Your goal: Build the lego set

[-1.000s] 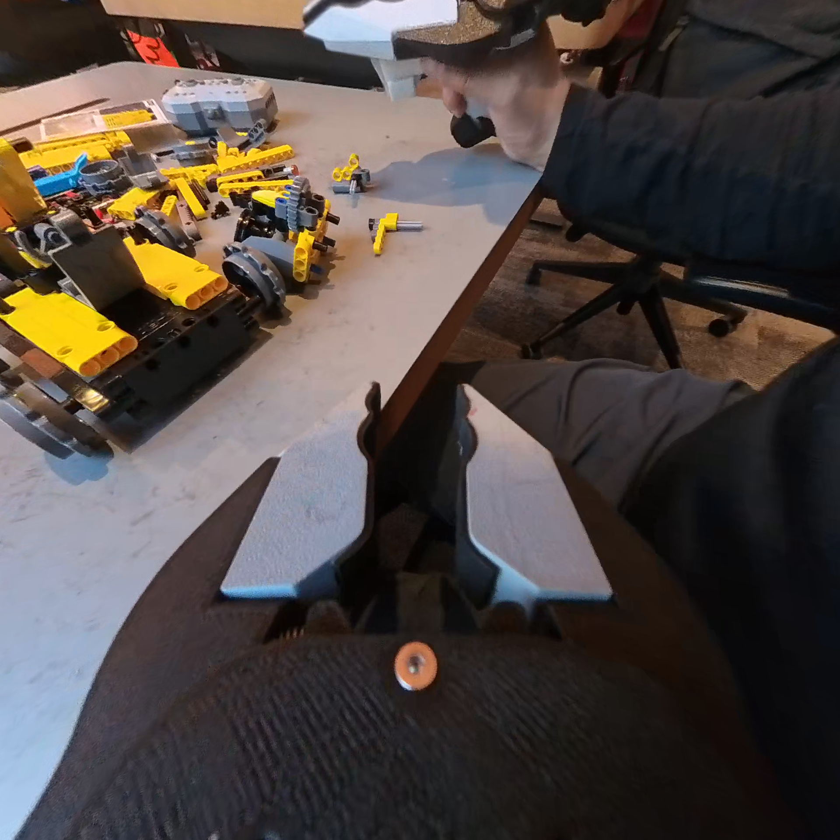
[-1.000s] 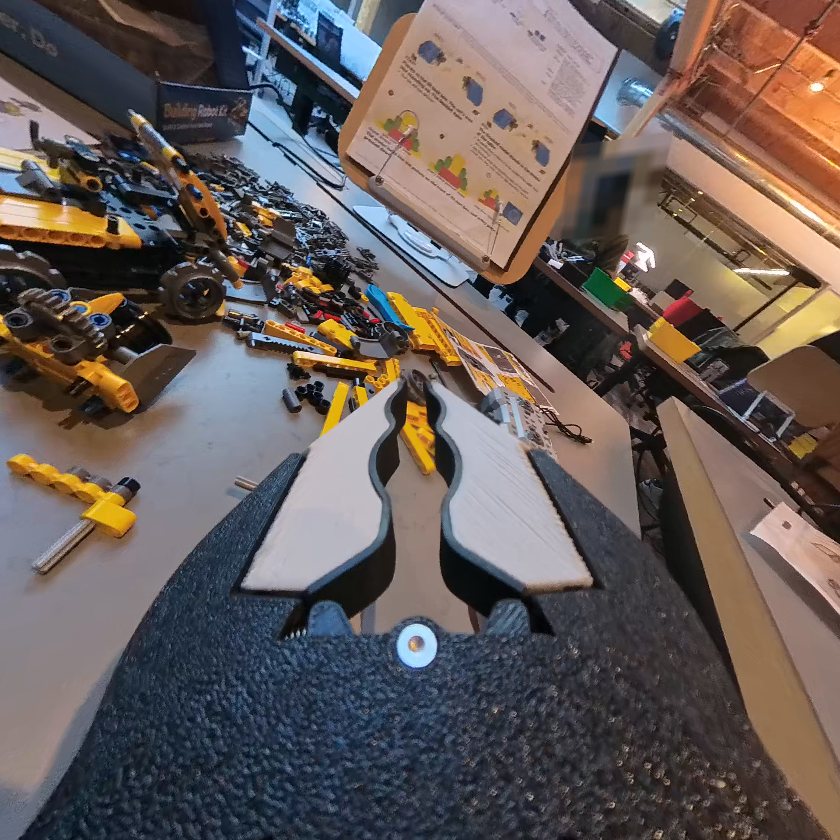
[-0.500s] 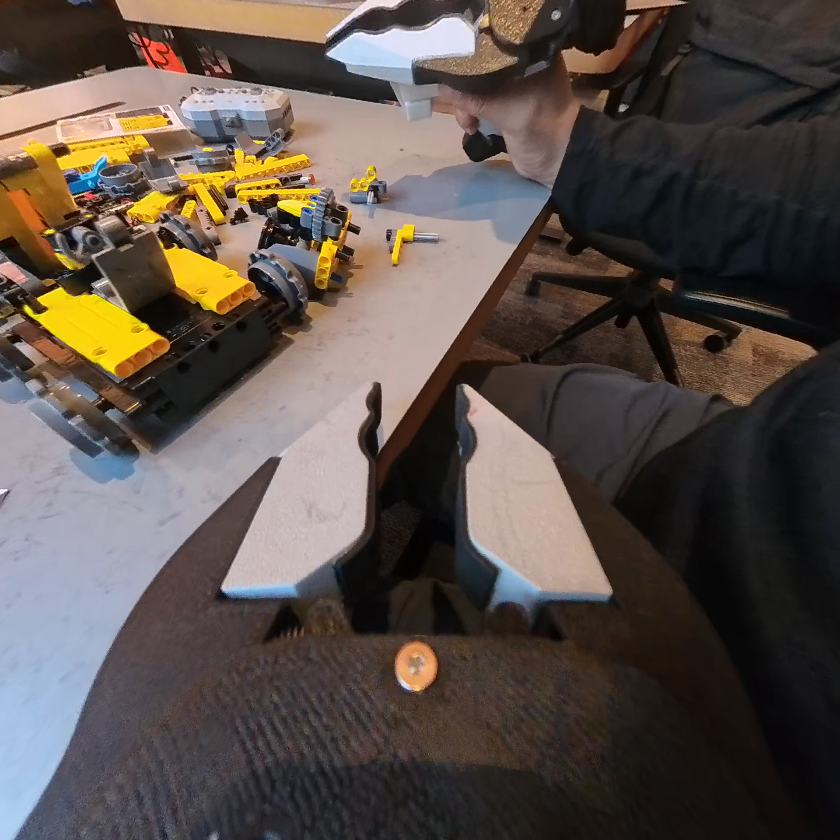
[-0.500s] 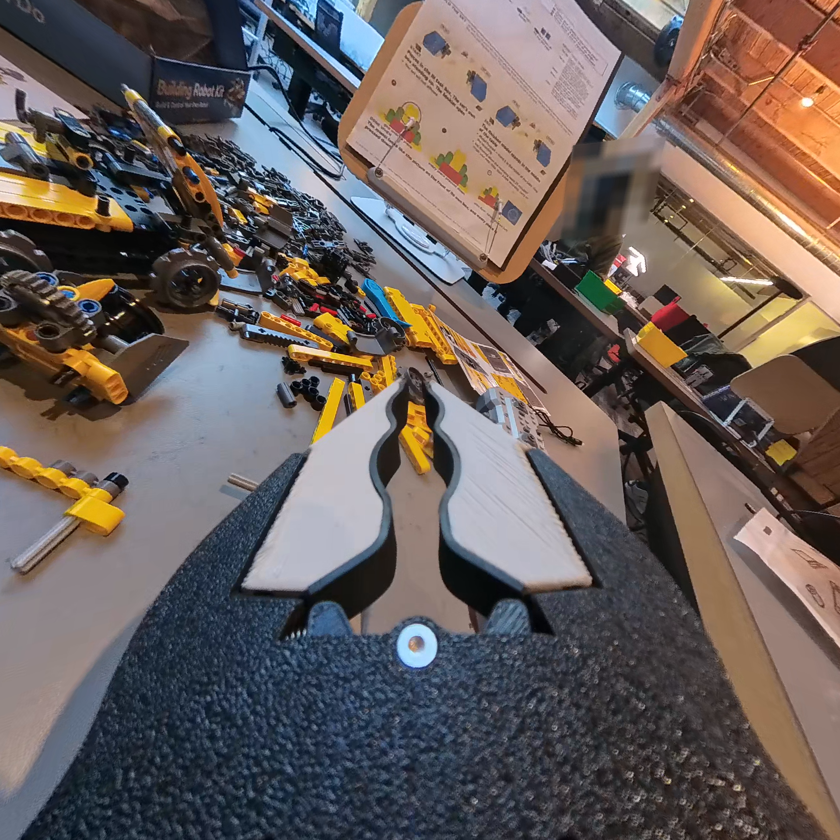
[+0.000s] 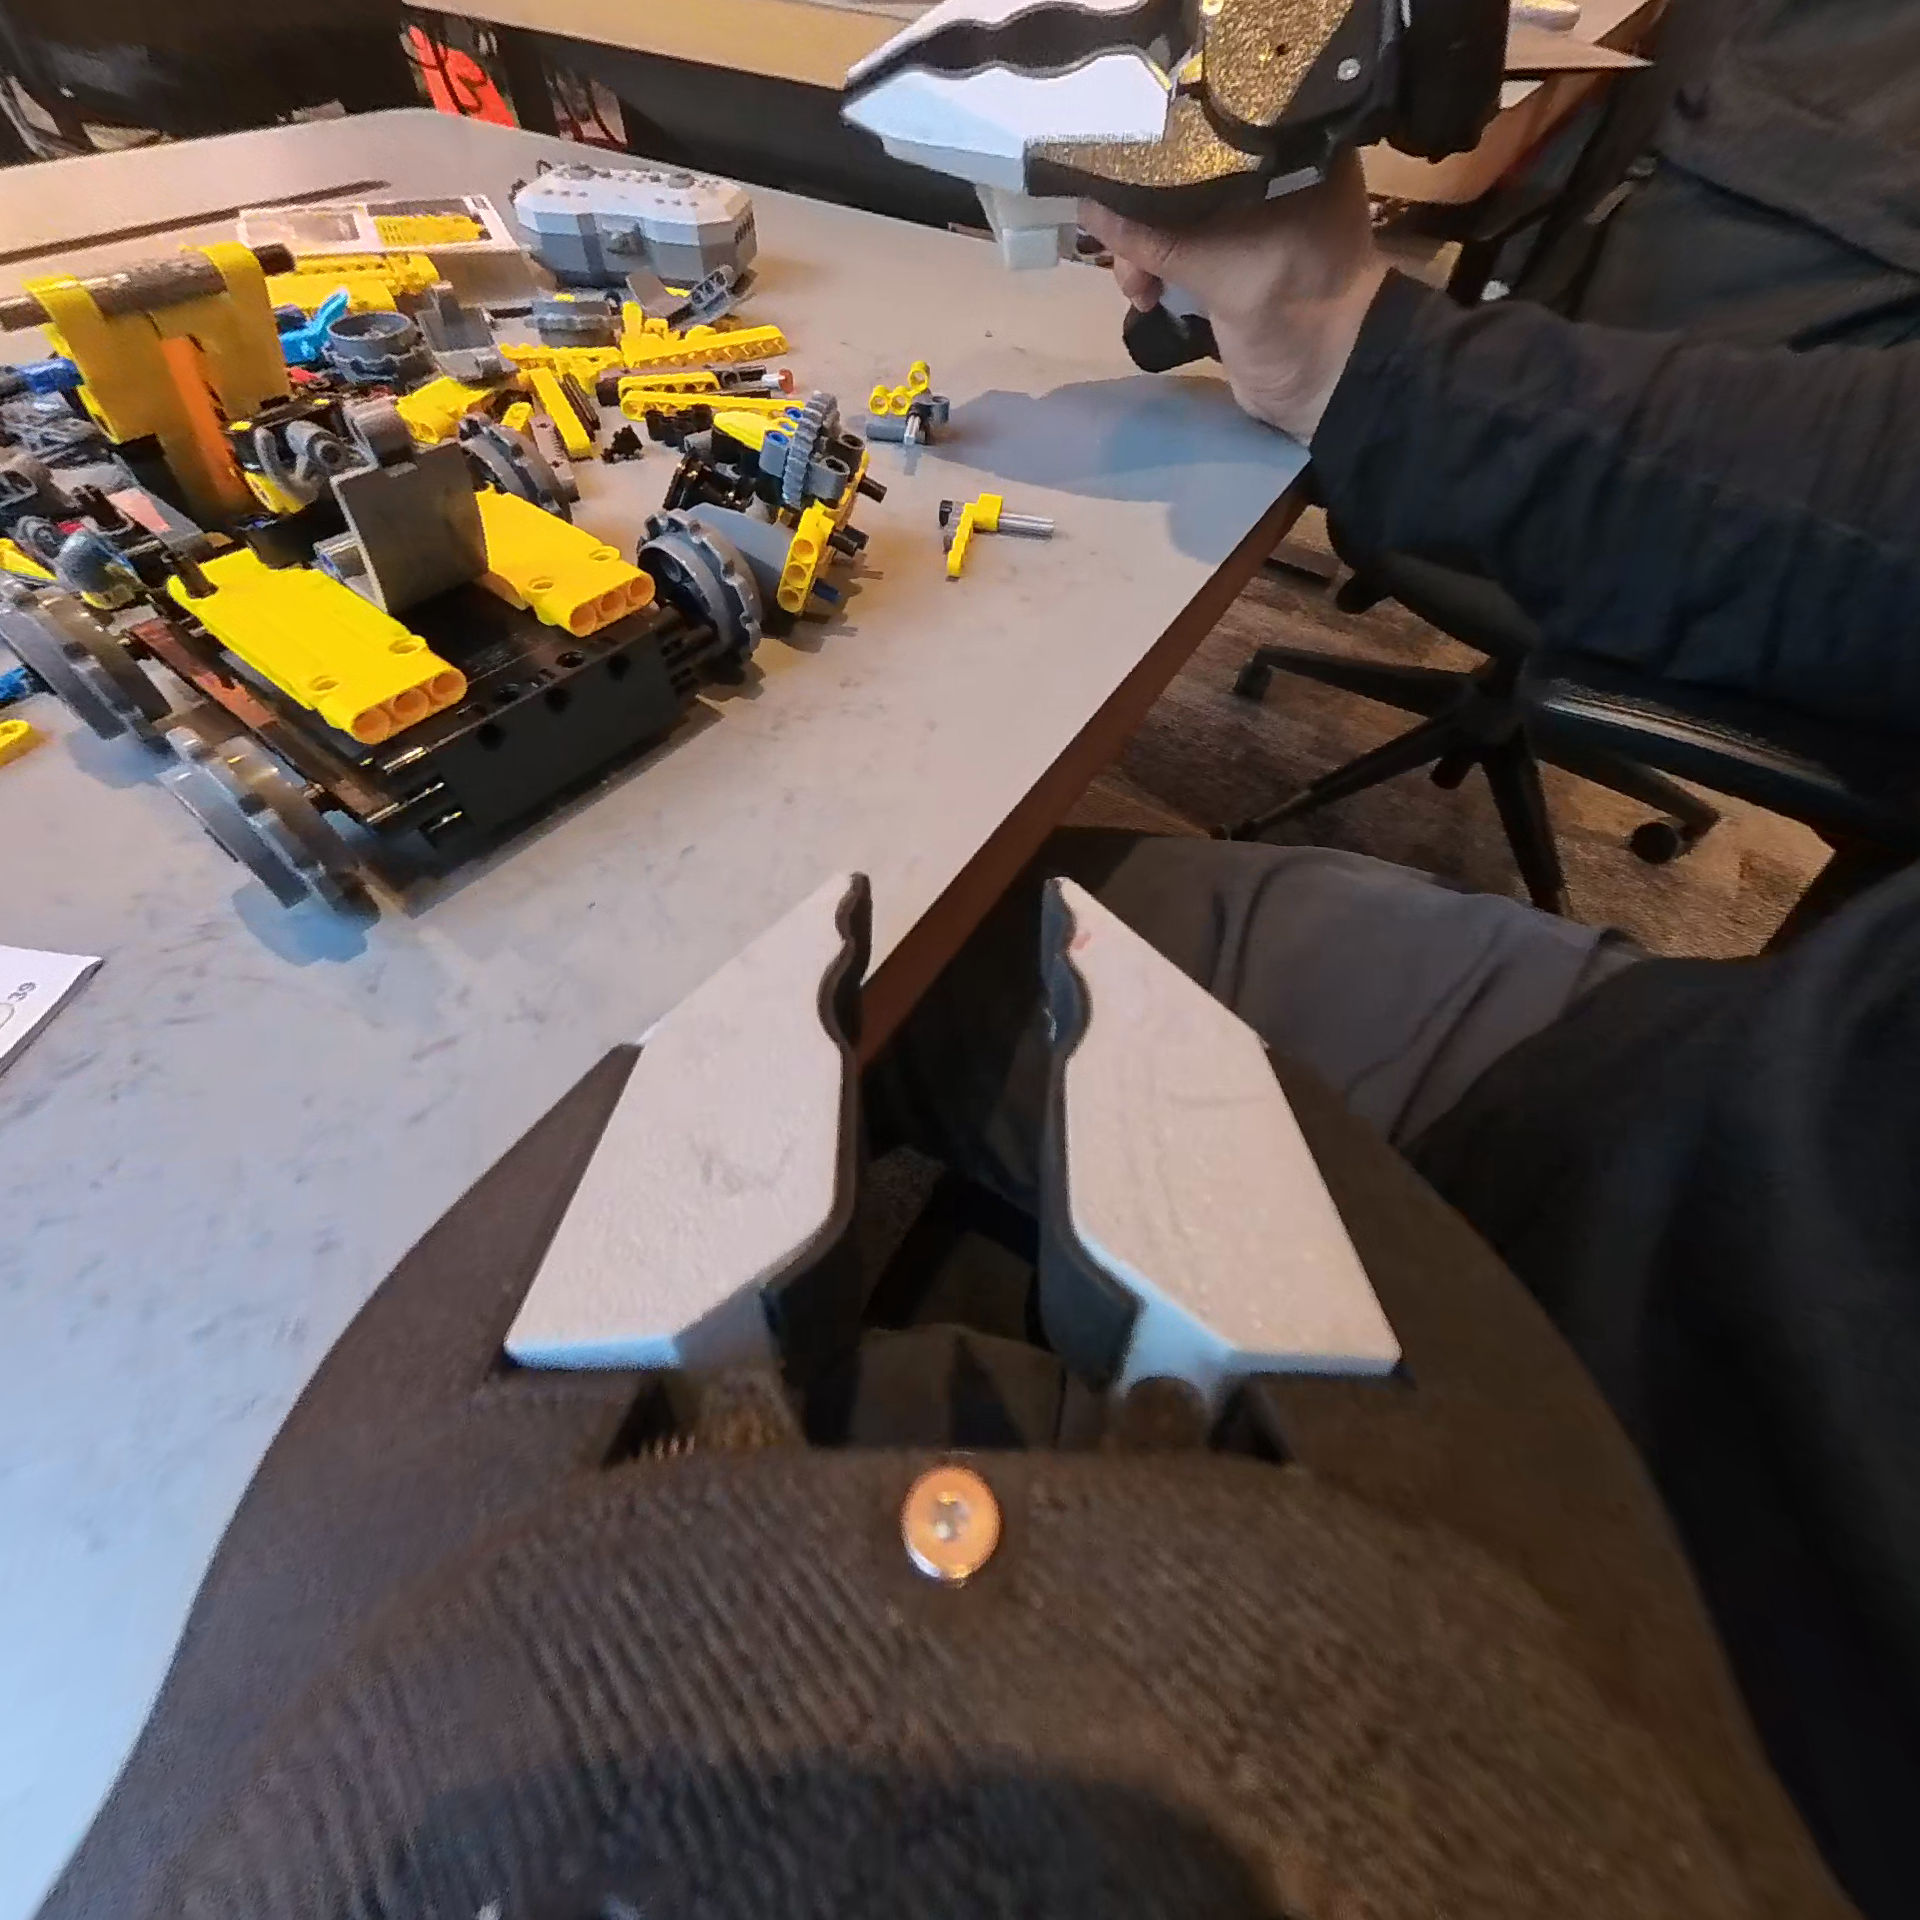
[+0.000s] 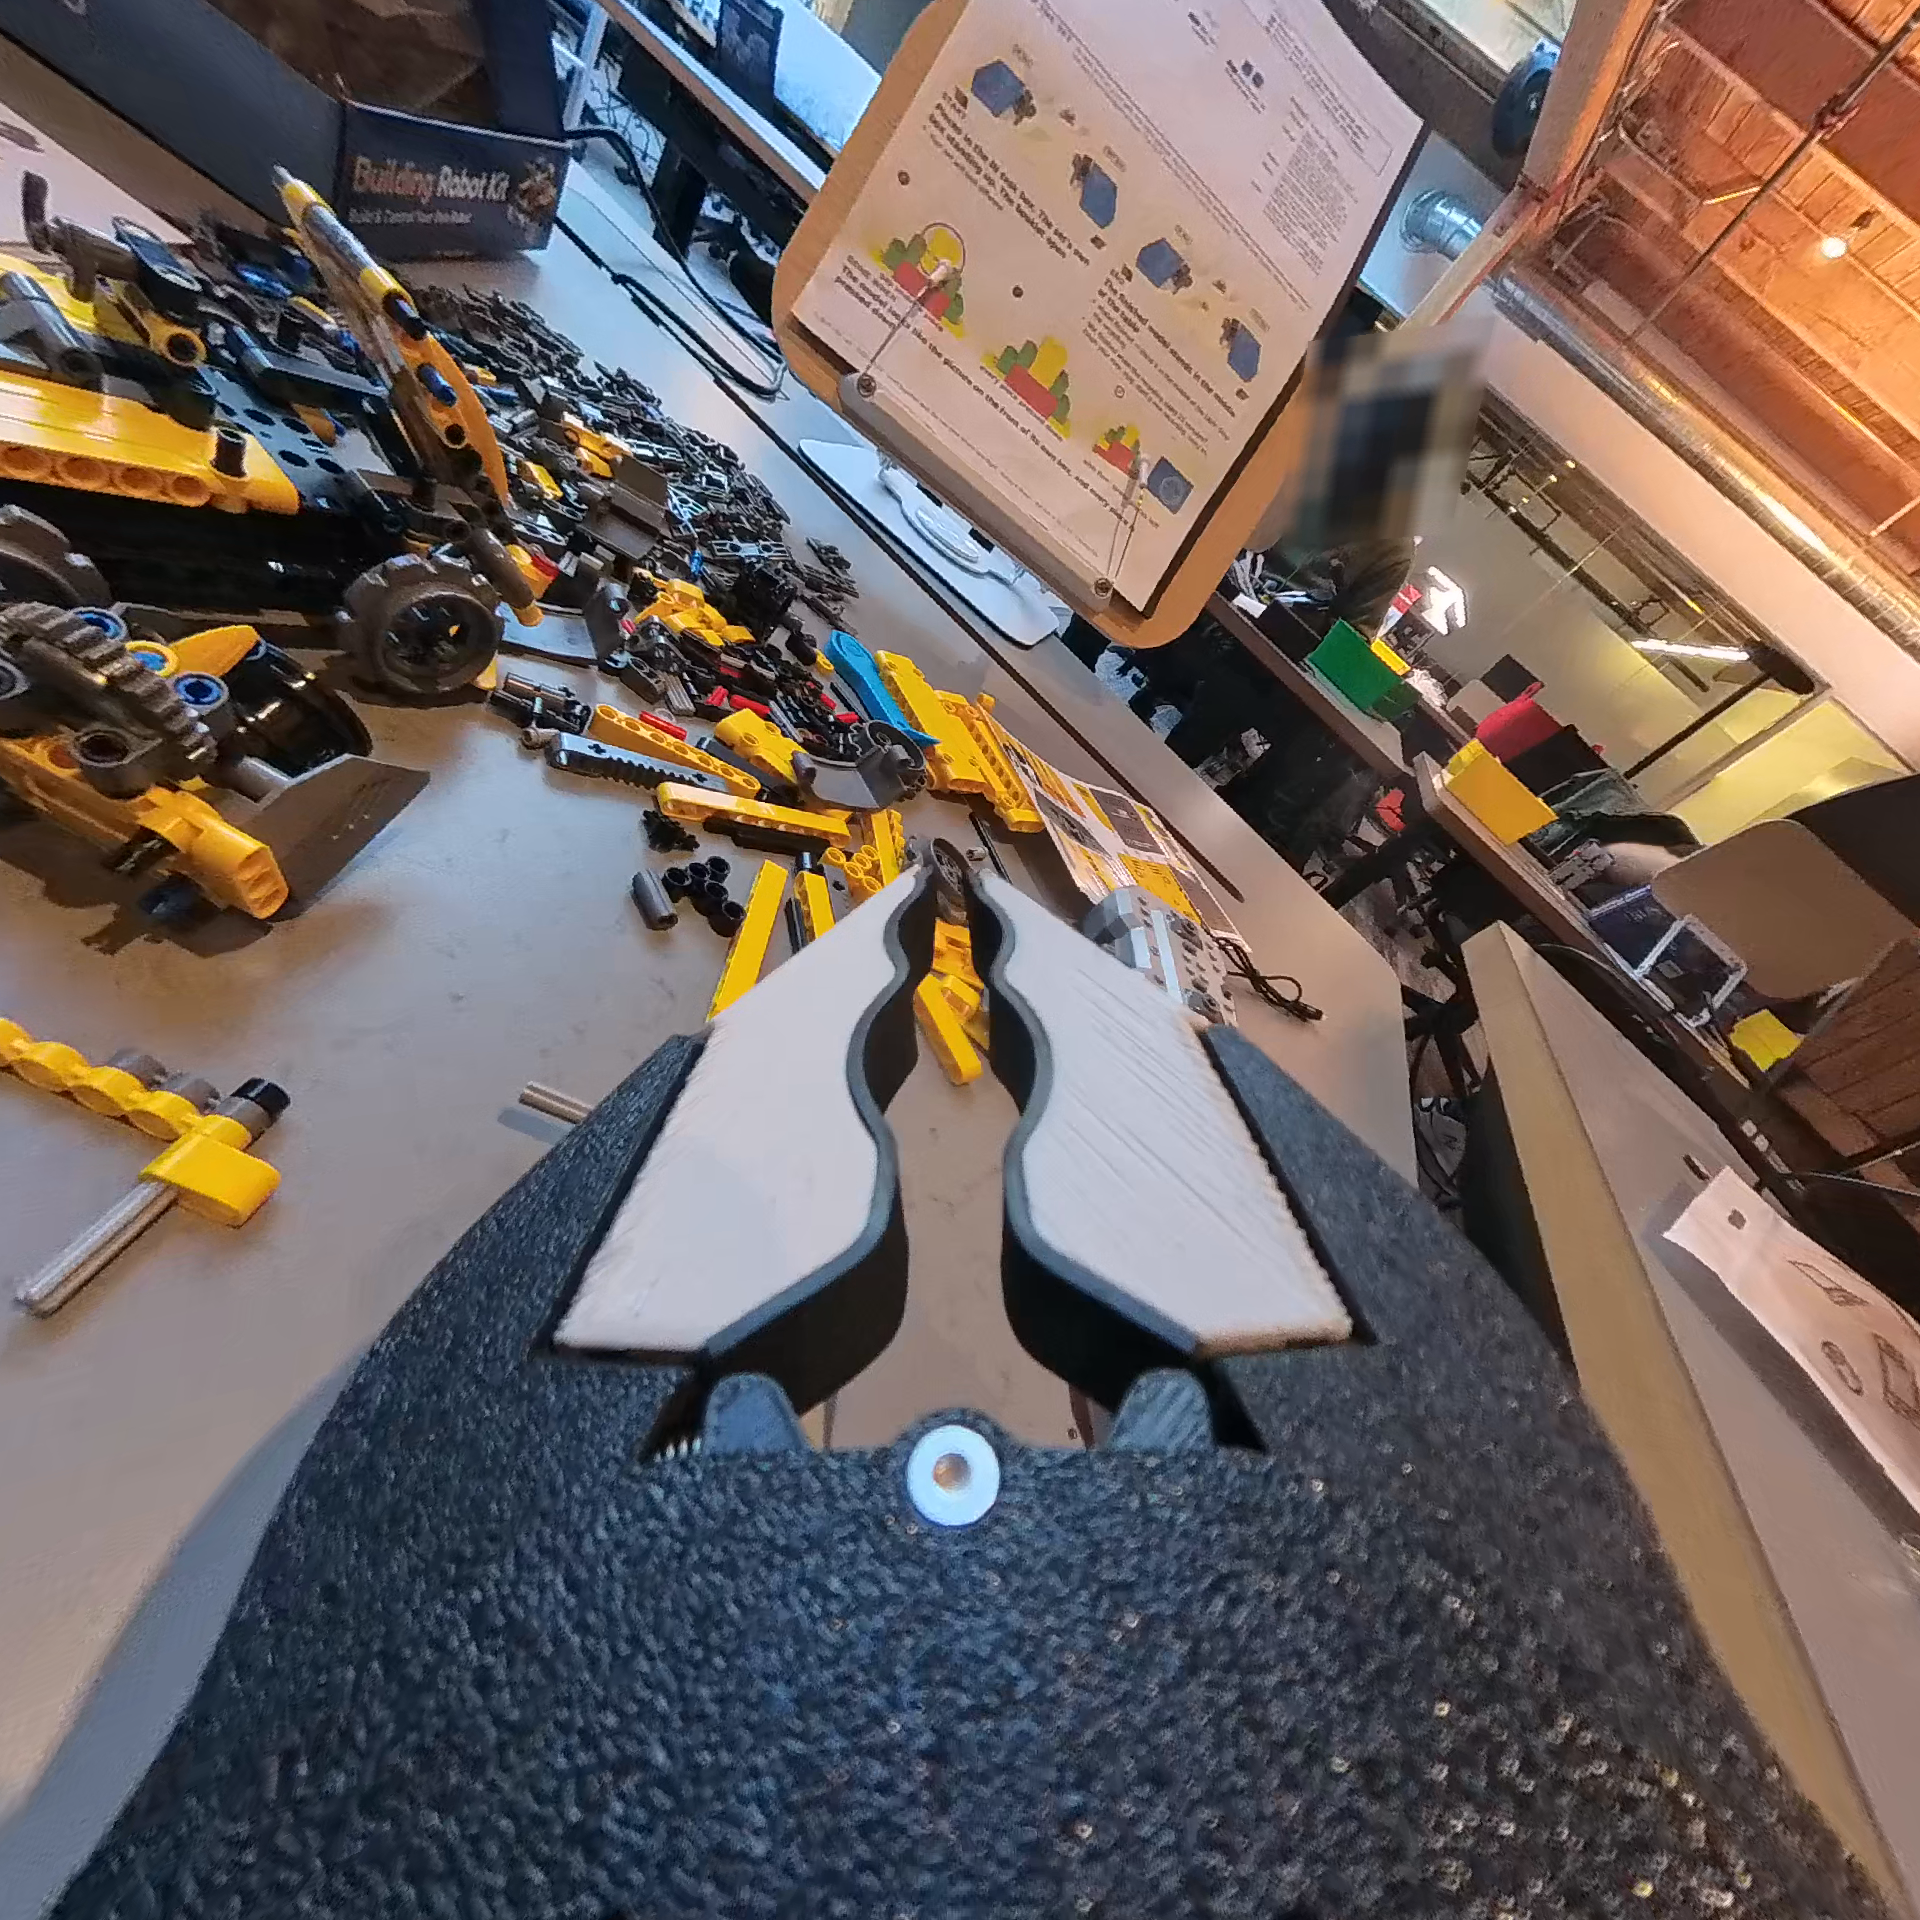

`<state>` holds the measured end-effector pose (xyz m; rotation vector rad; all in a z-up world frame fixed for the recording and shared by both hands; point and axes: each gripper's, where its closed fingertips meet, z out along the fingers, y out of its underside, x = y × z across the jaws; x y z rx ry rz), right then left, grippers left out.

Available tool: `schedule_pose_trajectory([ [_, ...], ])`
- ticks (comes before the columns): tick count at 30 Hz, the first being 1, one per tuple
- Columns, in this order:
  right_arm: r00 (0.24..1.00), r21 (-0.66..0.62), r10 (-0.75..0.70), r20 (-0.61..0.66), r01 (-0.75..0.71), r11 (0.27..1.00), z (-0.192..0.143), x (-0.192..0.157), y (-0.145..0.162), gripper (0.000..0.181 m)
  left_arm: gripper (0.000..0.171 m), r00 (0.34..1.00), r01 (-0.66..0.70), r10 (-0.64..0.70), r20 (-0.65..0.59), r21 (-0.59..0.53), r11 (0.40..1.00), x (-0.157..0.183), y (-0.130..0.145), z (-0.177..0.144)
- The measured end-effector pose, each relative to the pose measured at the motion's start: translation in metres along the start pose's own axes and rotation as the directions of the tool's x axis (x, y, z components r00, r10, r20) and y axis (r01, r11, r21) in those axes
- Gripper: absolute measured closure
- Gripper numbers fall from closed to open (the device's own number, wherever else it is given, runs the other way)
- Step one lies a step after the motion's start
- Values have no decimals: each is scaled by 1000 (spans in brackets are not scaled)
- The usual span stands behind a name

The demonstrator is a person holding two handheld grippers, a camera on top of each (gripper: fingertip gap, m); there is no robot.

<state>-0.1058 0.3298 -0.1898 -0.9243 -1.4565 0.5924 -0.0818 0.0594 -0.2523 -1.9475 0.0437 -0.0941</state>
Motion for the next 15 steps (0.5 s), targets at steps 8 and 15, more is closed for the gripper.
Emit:
schedule_pose_trajectory([
  [8,1000,9,2,28,-2,1000,1,-4,-2,176,140,999,34,-34,9,-3,999,-4,3,-2],
  [15,997,20,-50,53,49,999,1,-15,-6,179,140,998,61,-61,11,6,998,-9,3,-4],
])
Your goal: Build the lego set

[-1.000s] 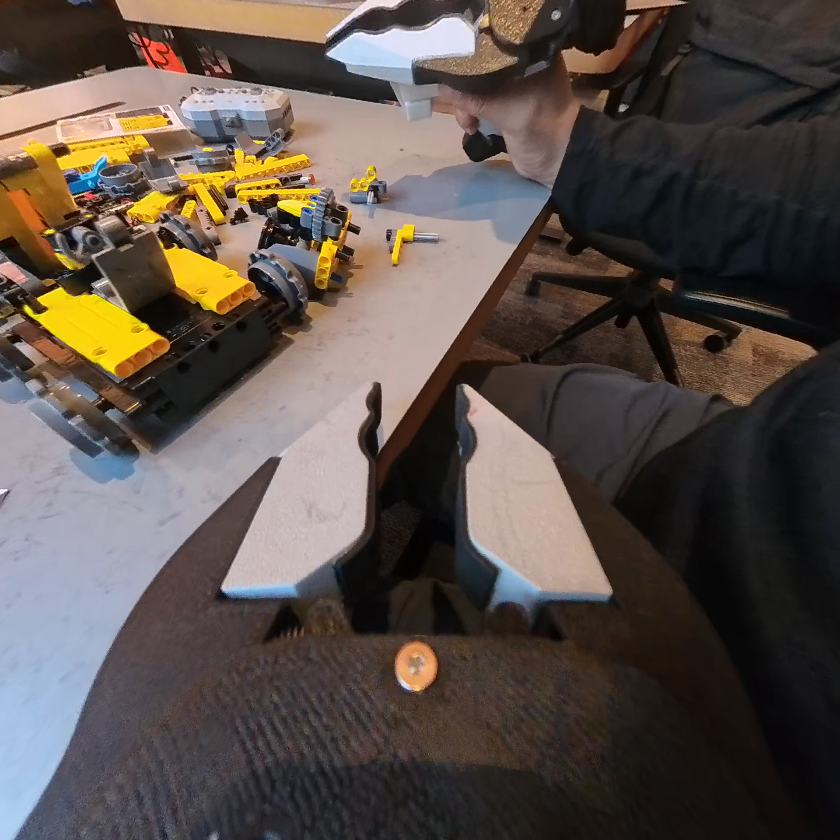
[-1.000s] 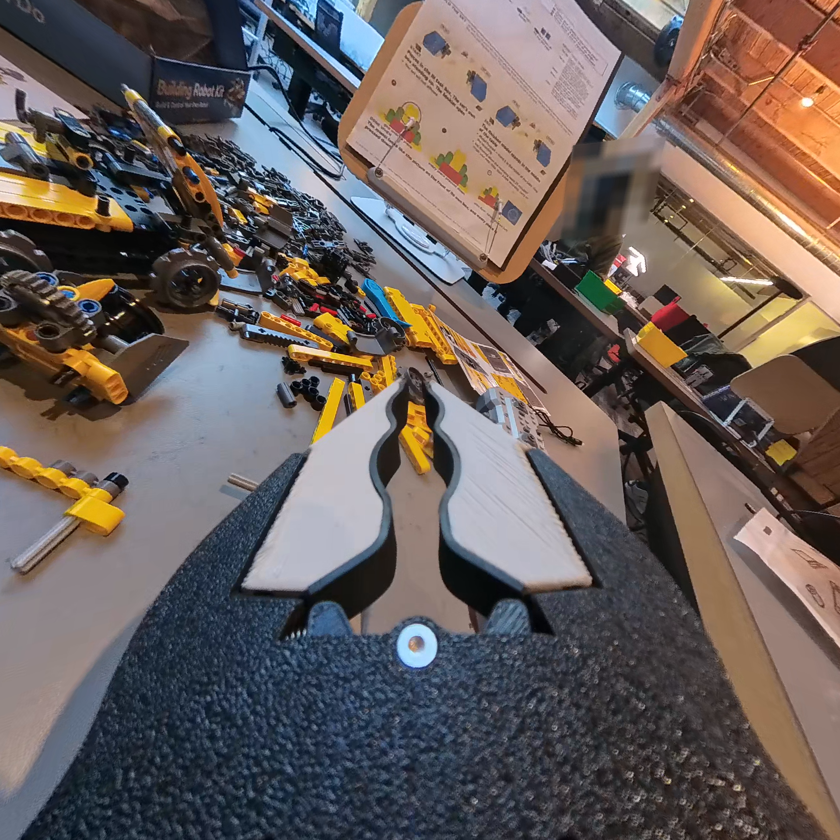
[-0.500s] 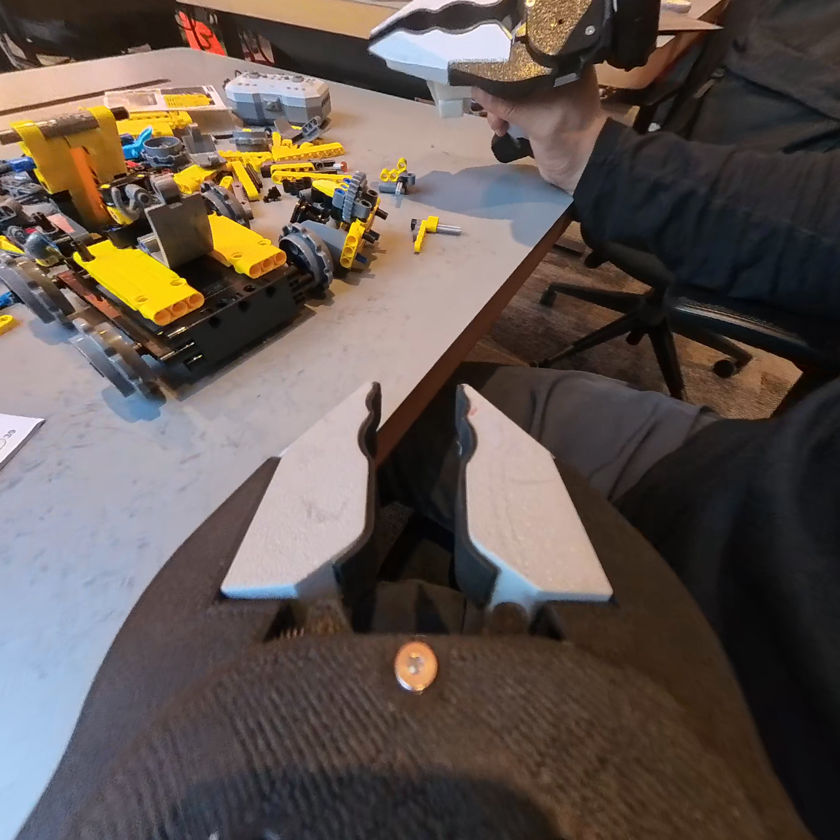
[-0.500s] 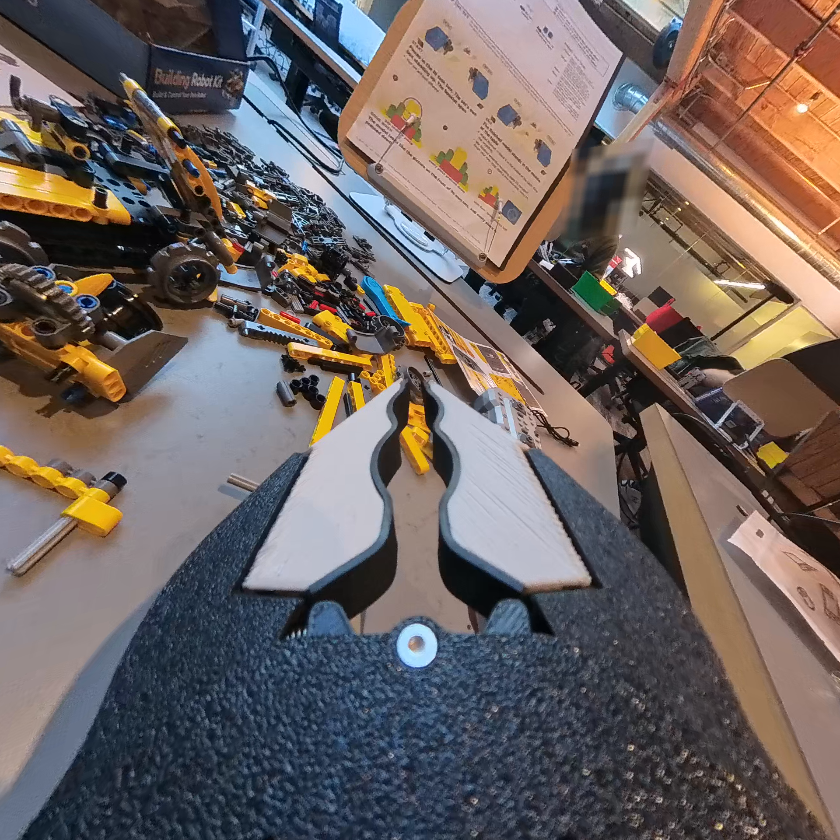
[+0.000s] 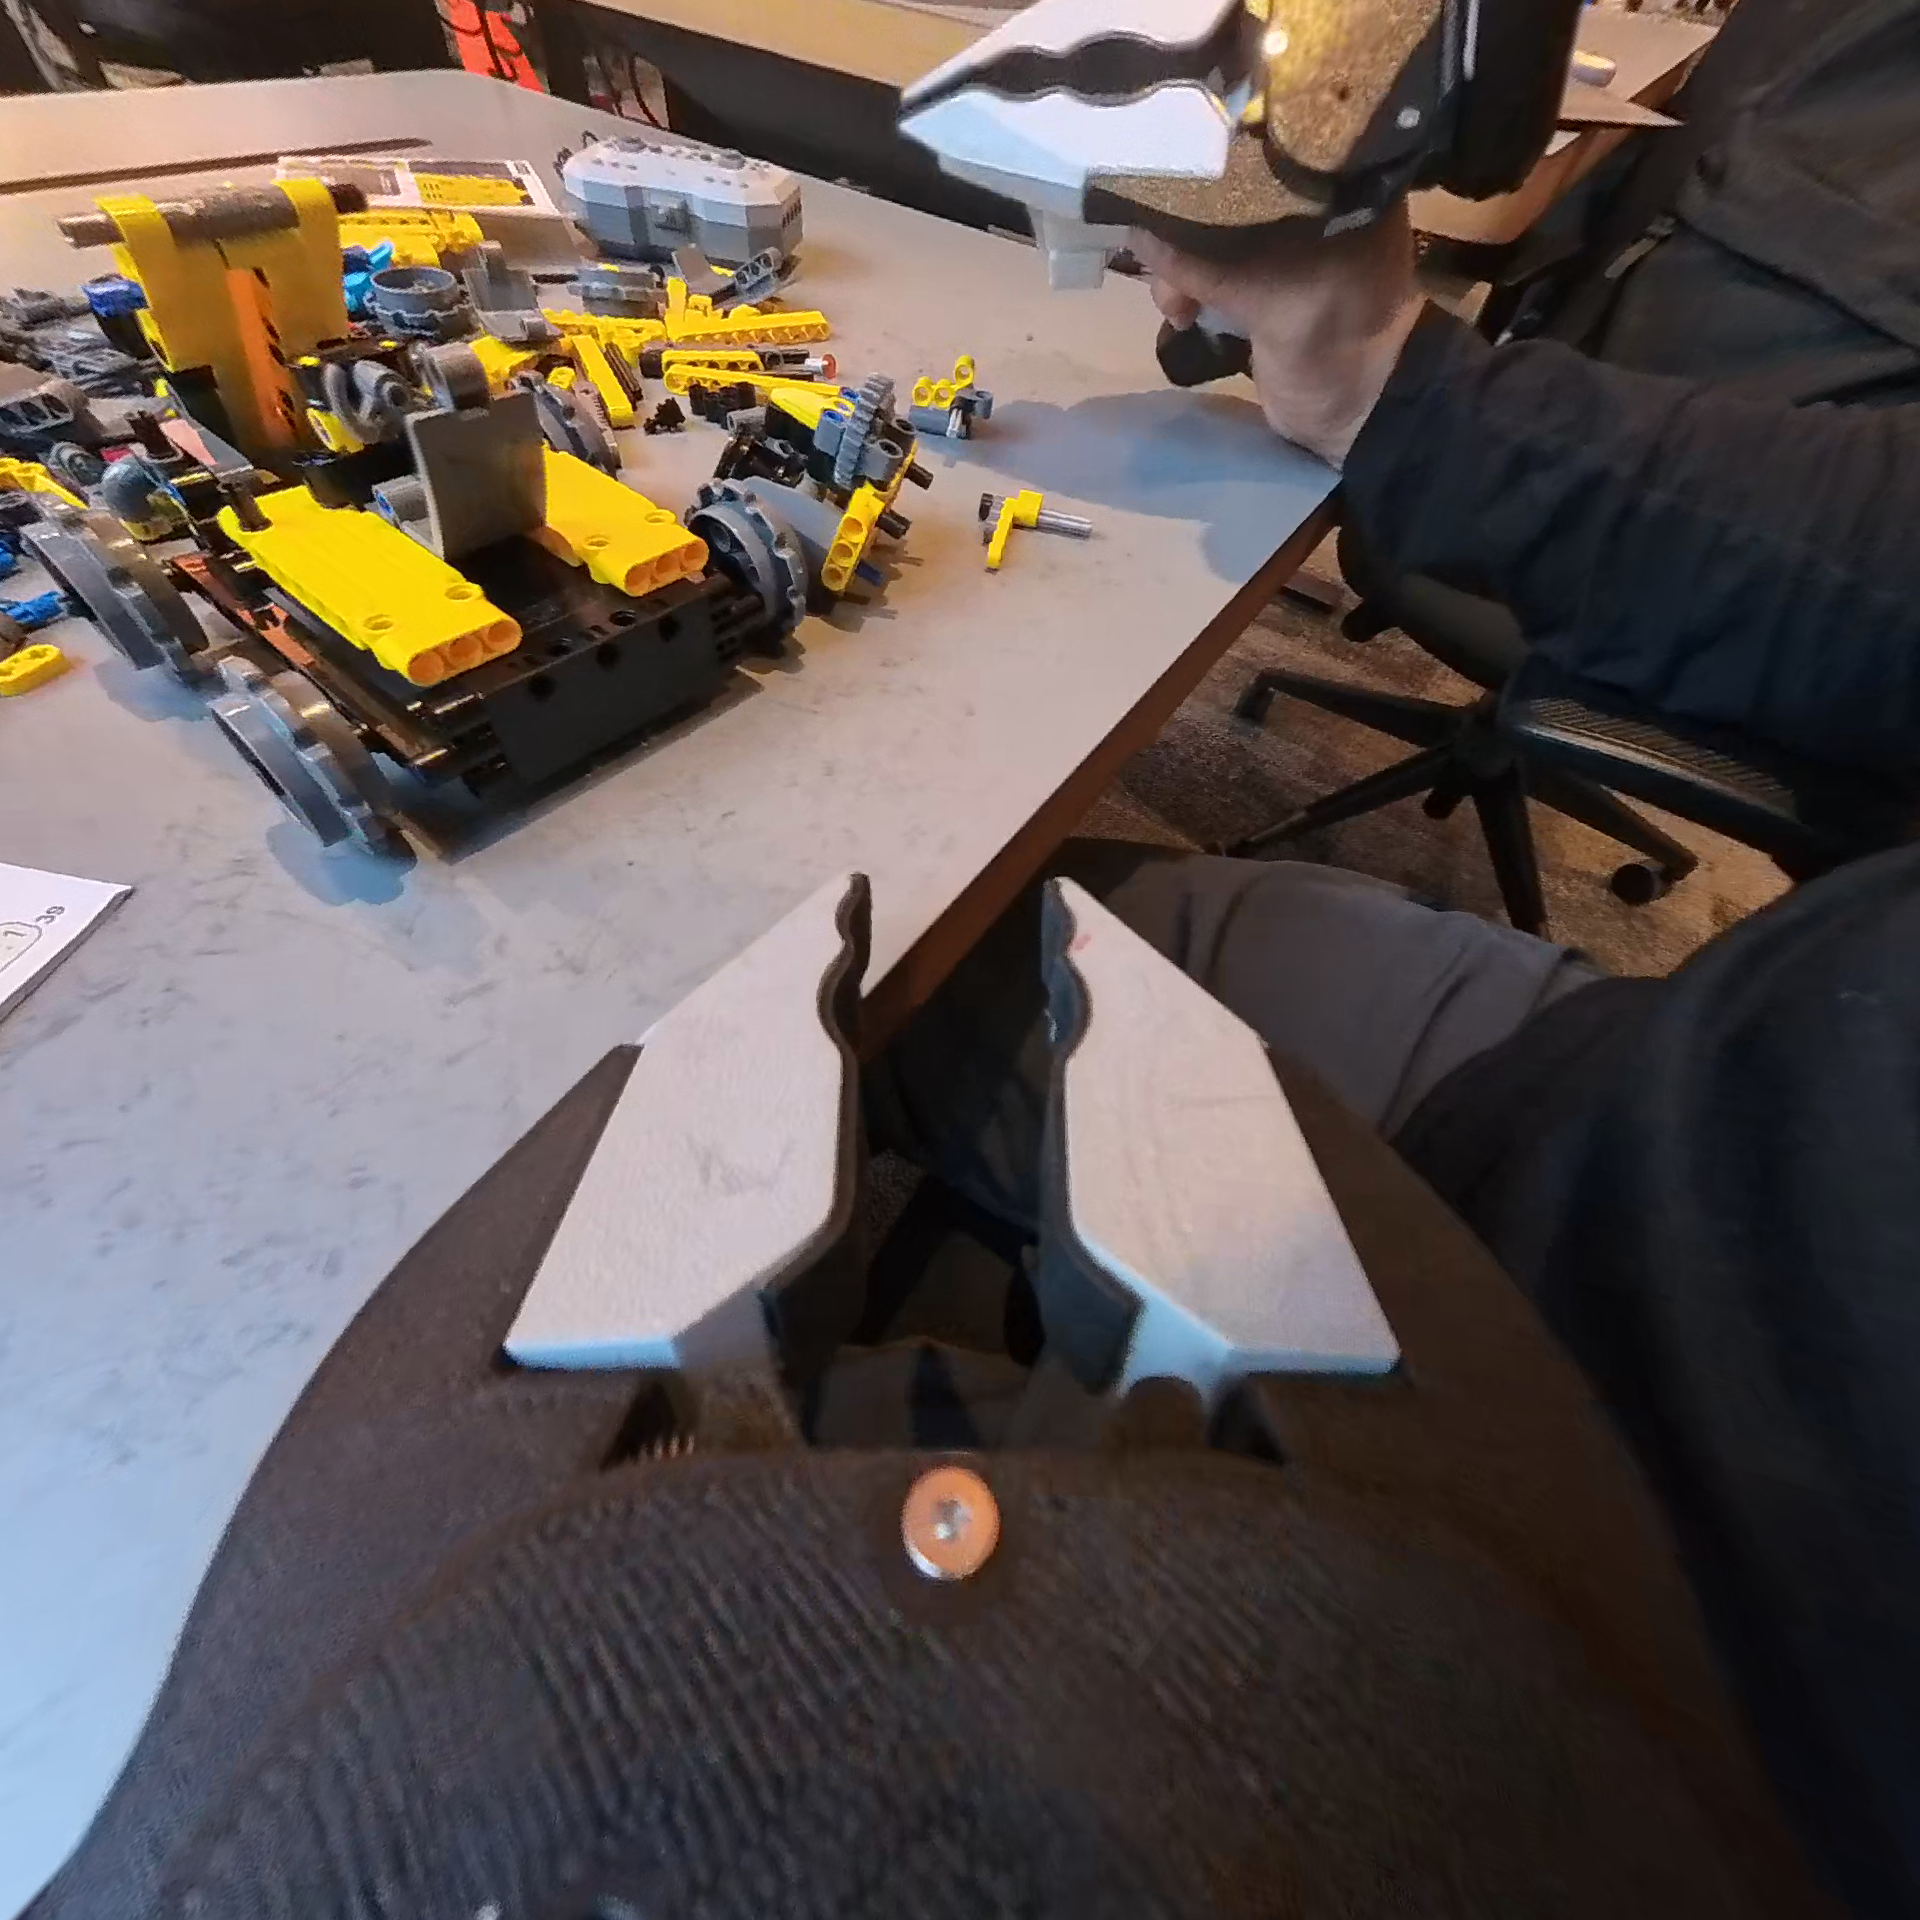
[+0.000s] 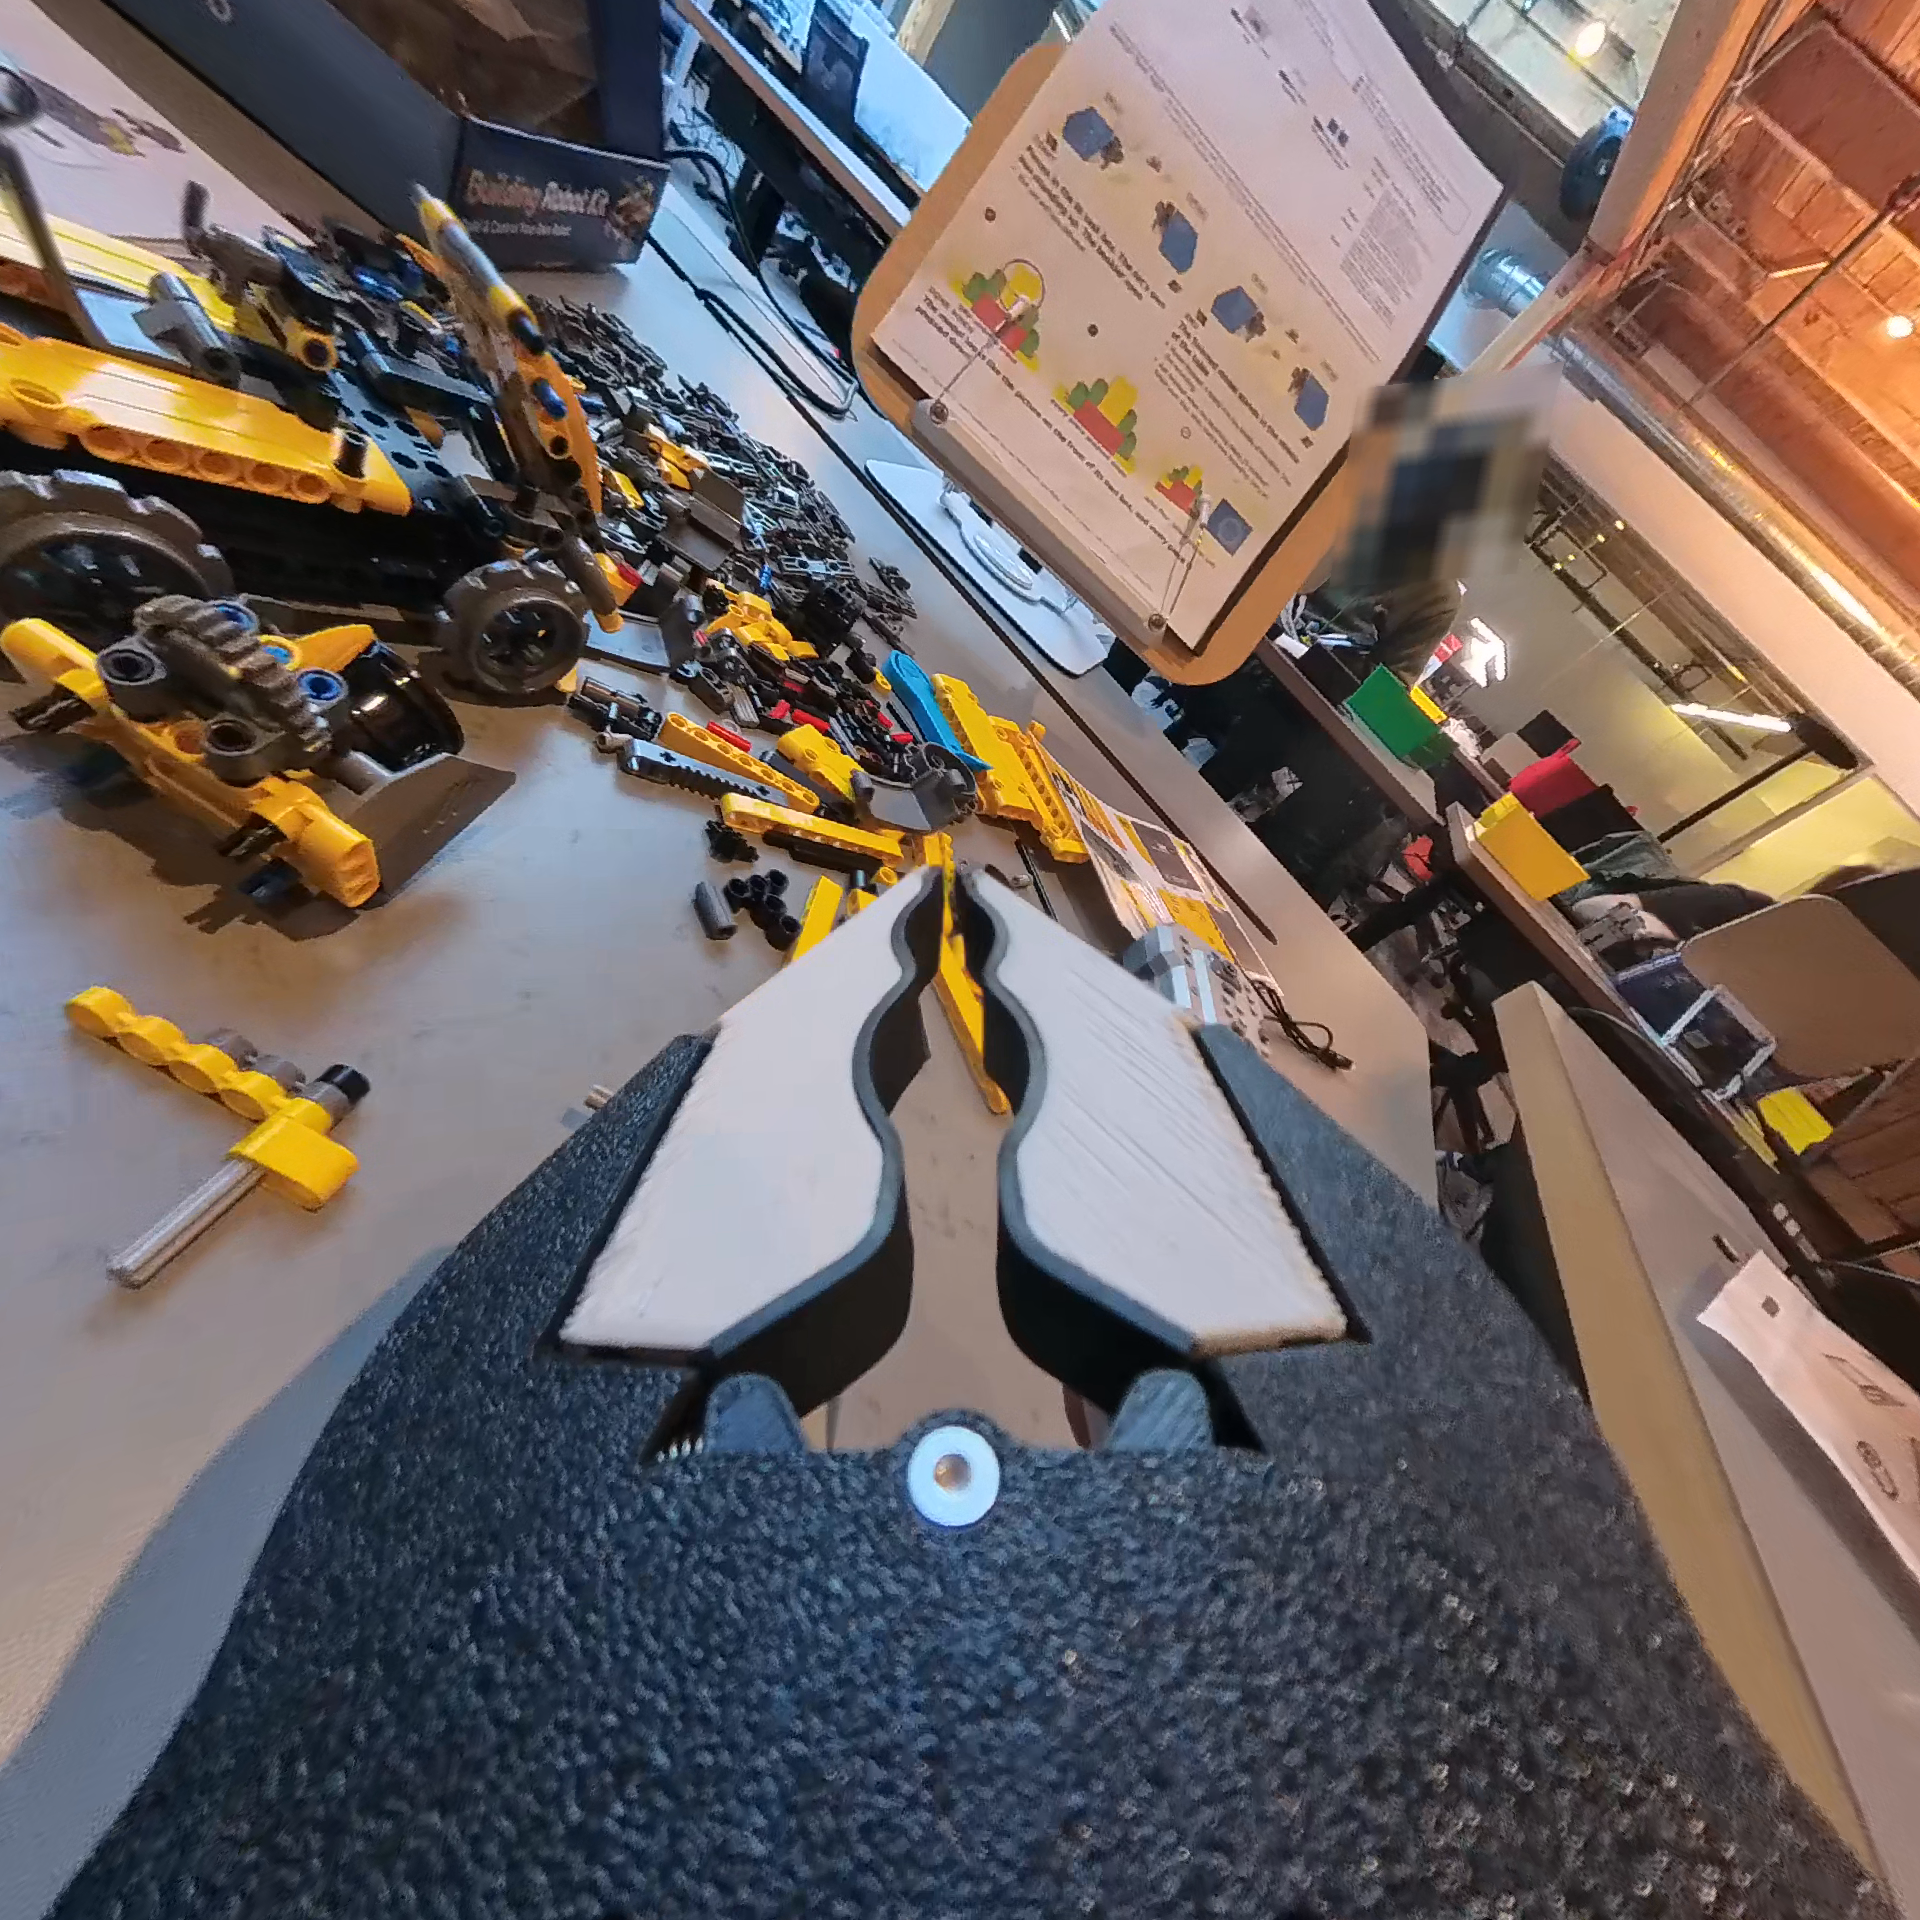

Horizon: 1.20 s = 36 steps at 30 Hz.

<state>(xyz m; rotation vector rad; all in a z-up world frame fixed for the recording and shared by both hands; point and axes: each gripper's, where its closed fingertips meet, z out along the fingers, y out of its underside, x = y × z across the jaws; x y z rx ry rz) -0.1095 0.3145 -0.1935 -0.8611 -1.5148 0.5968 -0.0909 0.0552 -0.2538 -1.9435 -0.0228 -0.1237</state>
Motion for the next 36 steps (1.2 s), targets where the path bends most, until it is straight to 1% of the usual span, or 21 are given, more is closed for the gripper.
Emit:
schedule_pose_trajectory([
  [7,1000,-10,13,24,-13,1000,2,-3,2,179,140,999,31,-30,-22,5,1000,-1,0,2],
  [17,999,-42,-10,43,11,999,7,-7,8,179,140,996,78,-77,-54,9,997,-1,1,3],
  [25,999,-42,-20,38,22,999,7,-7,8,179,139,996,69,-68,-51,15,998,0,0,-1],
  [28,998,-44,-8,56,11,999,8,-10,9,177,140,997,66,-65,-48,15,998,0,0,-1],
  [30,996,-55,18,92,-13,998,9,-14,11,177,140,996,69,-68,-50,15,998,0,0,-1],
  [32,988,-58,81,133,-74,996,9,-16,12,174,139,996,70,-69,-49,16,997,-1,0,-1],
  [34,964,-13,202,175,-203,979,5,-14,-1,169,139,996,73,-72,-43,14,997,-3,0,-1],
  [36,906,35,321,277,-343,939,-4,-18,-21,169,139,997,76,-75,-35,13,997,-5,1,-1],
])
